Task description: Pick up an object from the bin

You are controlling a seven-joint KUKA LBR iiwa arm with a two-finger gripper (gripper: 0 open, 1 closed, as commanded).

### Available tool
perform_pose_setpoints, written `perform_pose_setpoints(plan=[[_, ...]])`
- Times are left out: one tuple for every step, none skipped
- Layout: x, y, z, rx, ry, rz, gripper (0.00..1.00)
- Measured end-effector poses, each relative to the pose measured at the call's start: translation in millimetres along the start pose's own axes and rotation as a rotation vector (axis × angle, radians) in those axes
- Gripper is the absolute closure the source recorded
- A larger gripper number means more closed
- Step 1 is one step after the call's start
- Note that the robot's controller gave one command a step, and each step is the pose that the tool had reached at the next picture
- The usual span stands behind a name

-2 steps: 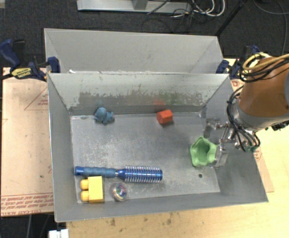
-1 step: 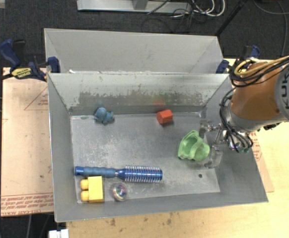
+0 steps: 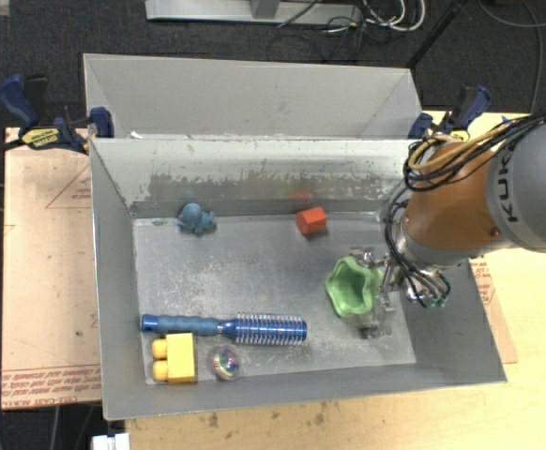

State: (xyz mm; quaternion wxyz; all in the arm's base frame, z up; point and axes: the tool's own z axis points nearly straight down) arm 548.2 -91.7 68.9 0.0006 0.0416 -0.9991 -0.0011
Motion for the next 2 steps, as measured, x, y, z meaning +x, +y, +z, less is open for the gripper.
perform_pose_setpoints(plan=[[-0.9,-1,-1,0.002,-0.003,-0.001,1.0],[27.7,-5,-135,0.005,-0.011,0.012,1.0]])
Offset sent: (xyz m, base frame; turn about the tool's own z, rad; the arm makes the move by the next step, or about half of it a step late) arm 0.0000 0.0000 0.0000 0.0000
